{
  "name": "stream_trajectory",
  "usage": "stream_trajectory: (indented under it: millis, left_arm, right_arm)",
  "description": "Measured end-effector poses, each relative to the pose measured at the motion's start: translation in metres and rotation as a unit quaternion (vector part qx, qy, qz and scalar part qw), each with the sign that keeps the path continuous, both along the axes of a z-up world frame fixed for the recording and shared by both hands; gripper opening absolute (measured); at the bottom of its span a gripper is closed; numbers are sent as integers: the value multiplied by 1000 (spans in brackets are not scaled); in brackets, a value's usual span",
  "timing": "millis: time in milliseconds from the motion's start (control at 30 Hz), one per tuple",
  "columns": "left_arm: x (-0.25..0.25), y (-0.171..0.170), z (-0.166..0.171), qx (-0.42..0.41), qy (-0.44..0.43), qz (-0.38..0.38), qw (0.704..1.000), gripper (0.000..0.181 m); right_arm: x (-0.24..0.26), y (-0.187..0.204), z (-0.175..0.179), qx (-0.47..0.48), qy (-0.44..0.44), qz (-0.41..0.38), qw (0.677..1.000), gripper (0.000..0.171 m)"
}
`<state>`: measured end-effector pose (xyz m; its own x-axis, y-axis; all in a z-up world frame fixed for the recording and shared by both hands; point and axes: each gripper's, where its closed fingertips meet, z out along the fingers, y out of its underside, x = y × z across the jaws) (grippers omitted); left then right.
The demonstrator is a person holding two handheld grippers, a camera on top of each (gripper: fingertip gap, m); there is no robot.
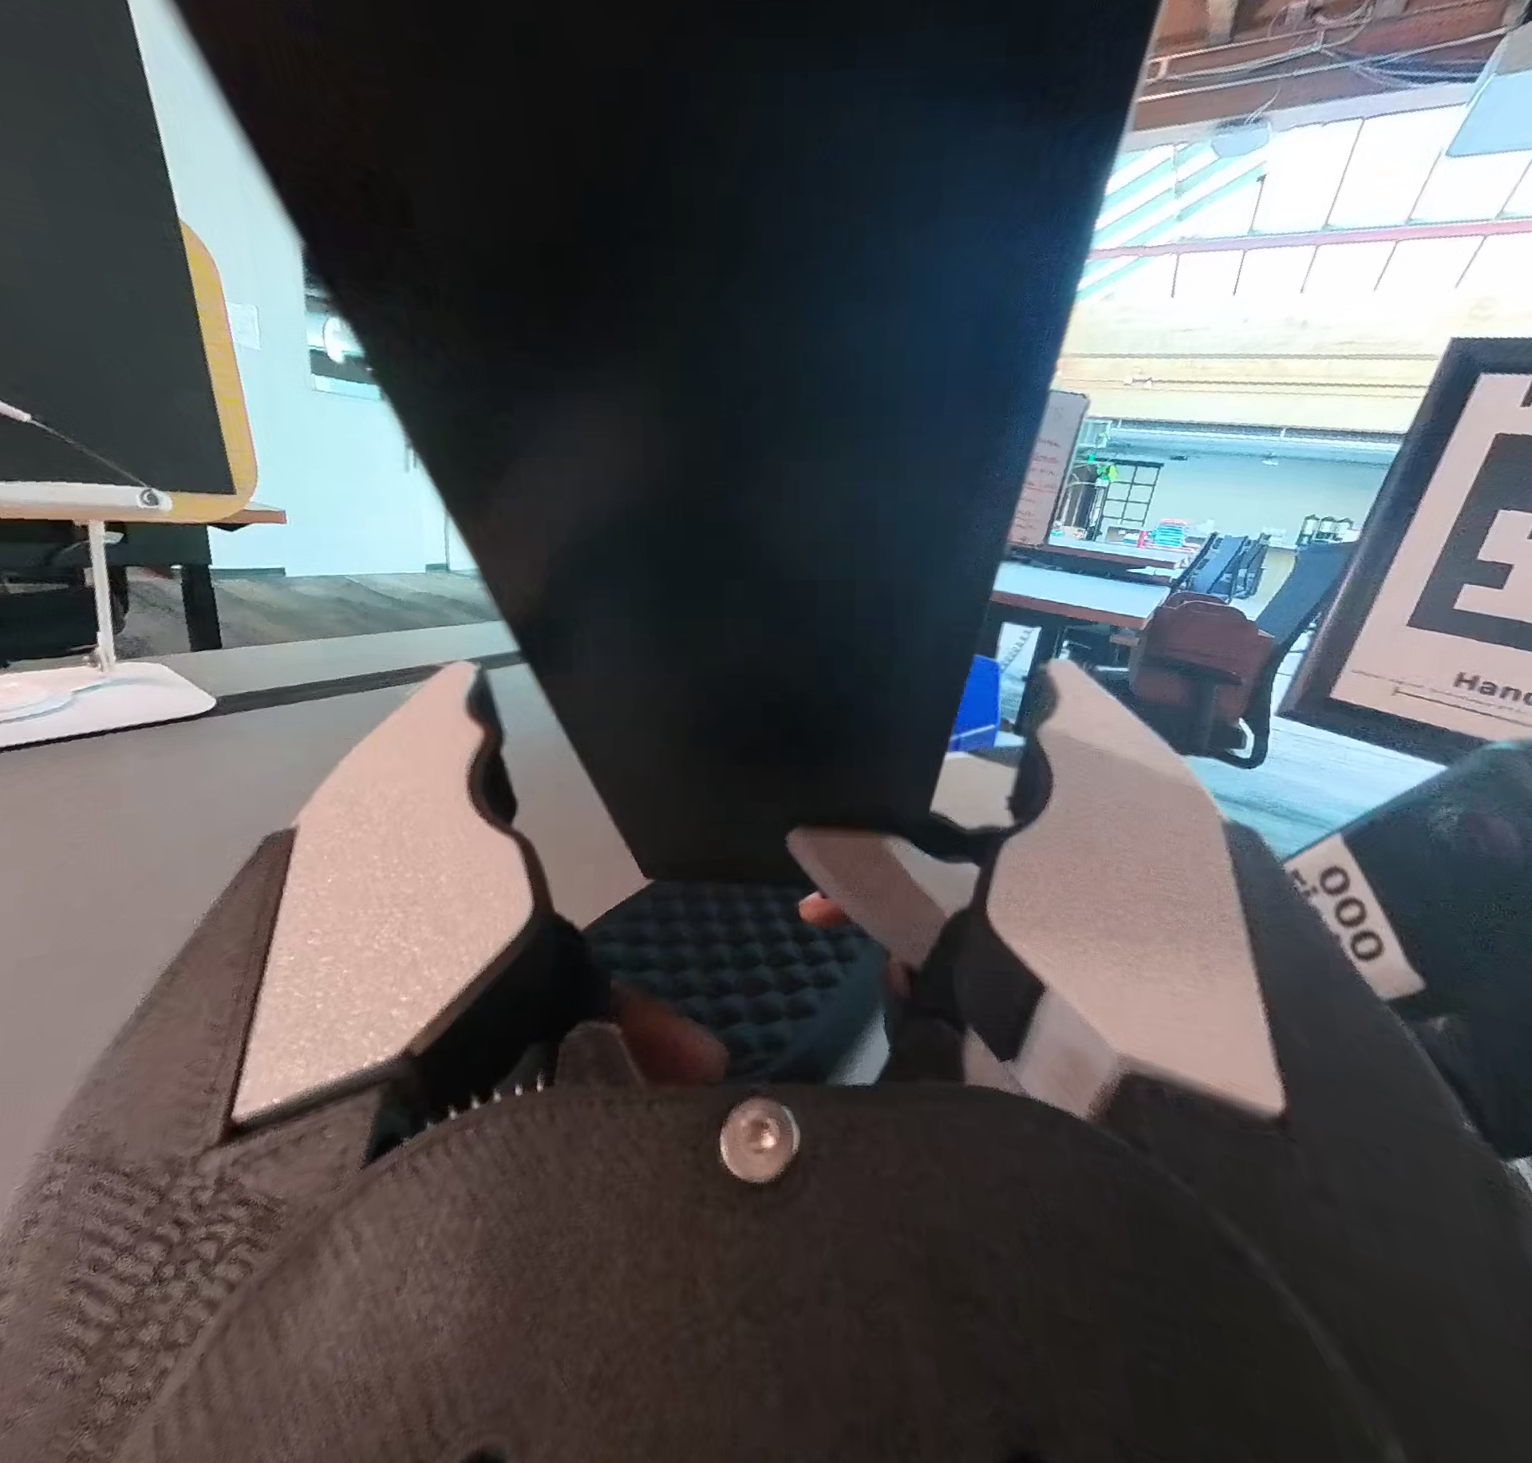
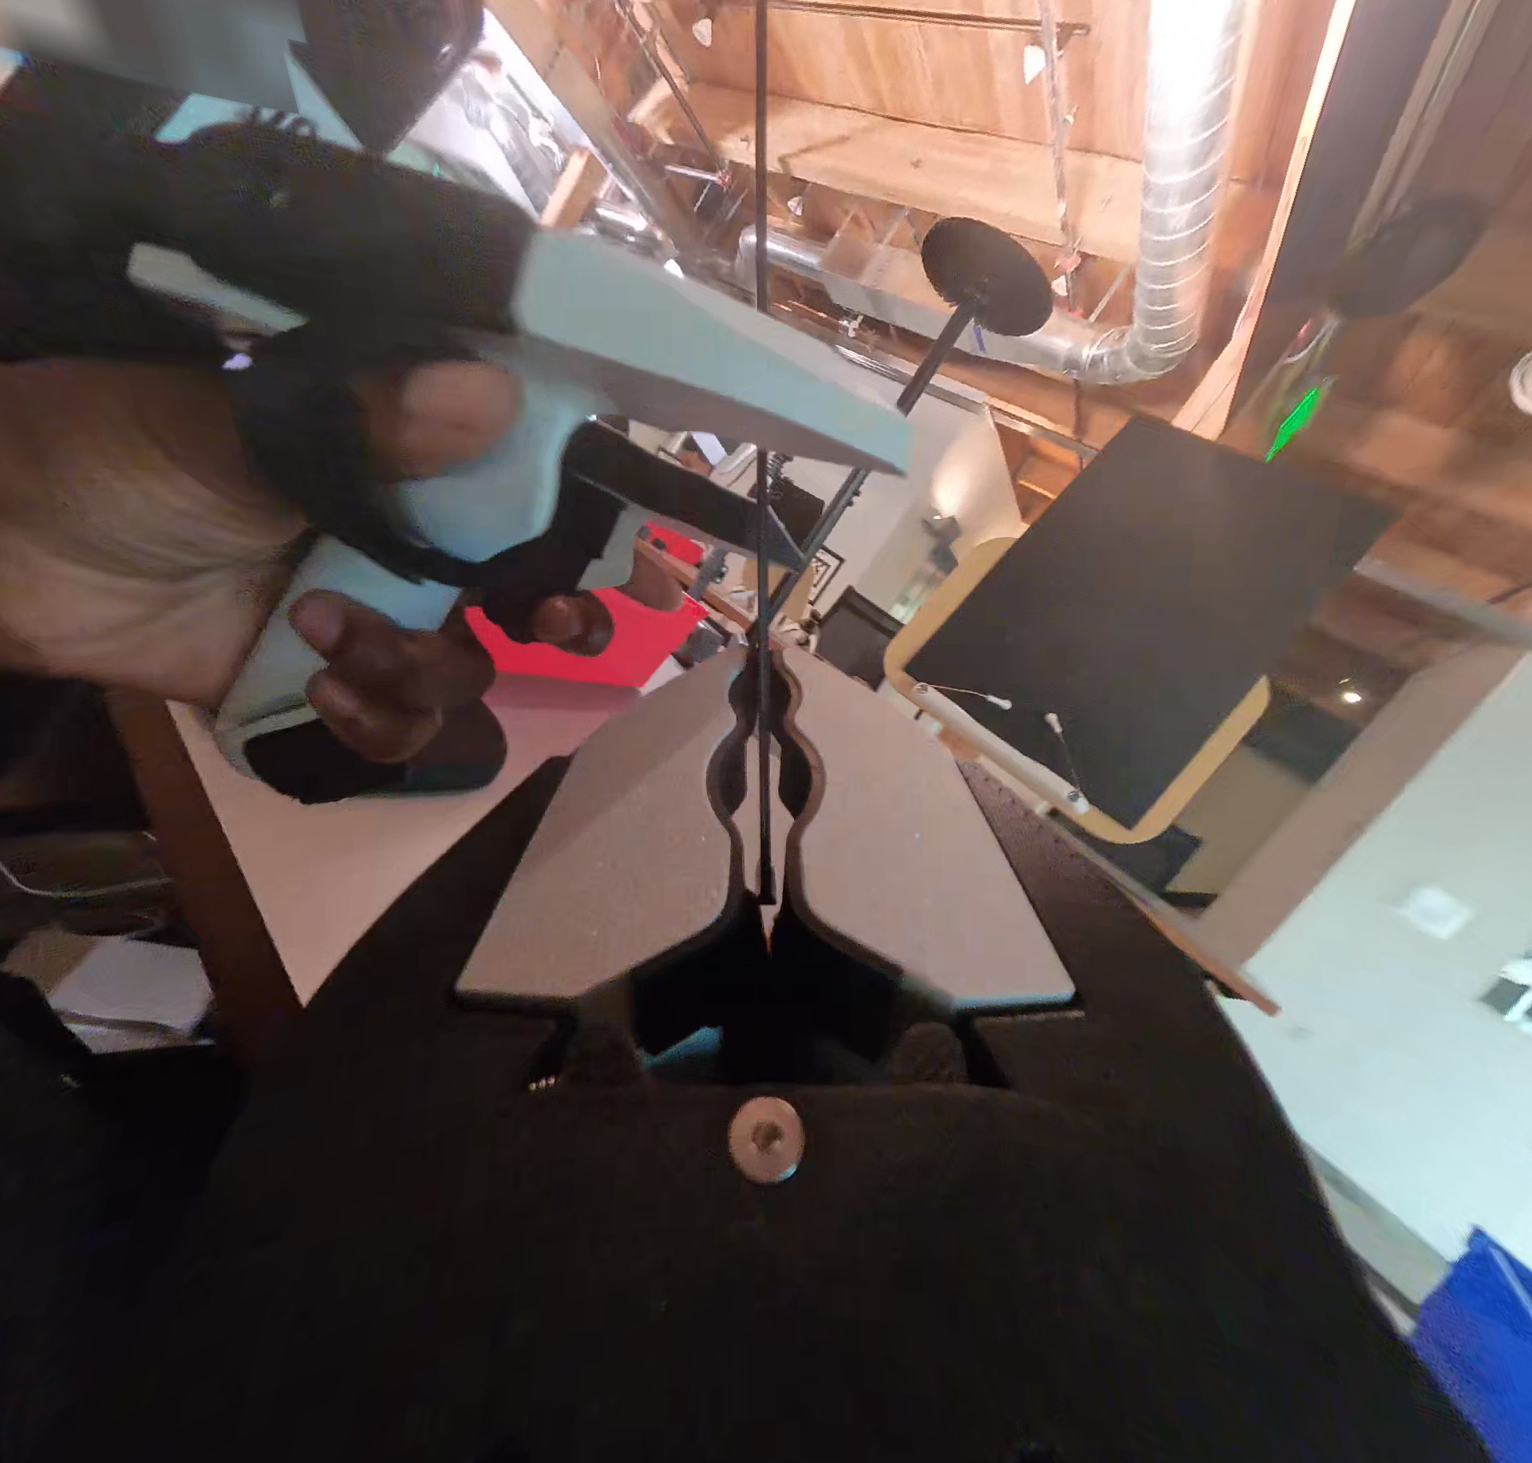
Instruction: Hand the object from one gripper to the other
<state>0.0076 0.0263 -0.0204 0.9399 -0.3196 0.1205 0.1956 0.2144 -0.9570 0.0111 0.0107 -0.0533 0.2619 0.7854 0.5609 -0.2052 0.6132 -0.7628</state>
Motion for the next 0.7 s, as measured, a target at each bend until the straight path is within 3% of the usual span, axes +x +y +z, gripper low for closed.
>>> stream_trajectory:
  millis: [100, 233, 300, 367, 433, 533, 633, 700]
  left_arm:
    - [-1, -4, 6, 26, -10, 0, 1000, 93]
    - [-1, -10, 5, 29, -6, -35, 999, 90]
    - [1, -15, 5, 25, -5, -62, 998, 90]
    - [3, -22, 7, 33, 3, -91, 995, 90]
    - [5, -31, 8, 34, 11, -127, 991, 90]
    - [22, -55, 10, 50, 32, -238, 969, 89]
    - [40, -80, 11, 67, 45, -344, 936, 92]
    - [50, -95, 9, 76, 42, -407, 909, 90]
  right_arm:
    - [-2, -5, -3, 11, -3, -5, 1000, 2]
    - [-3, -13, -4, 14, -5, 24, 1000, 4]
    - [-3, -25, -6, 2, -16, 87, 996, 15]
    - [5, -42, -1, -37, -19, 207, 978, 30]
    - [20, -46, 14, -100, -3, 313, 944, 41]
    - [26, -16, 30, -258, 0, 381, 888, 48]
    - [23, -10, 18, -403, -94, 474, 777, 64]
    - [25, -23, 8, -452, -153, 537, 696, 64]
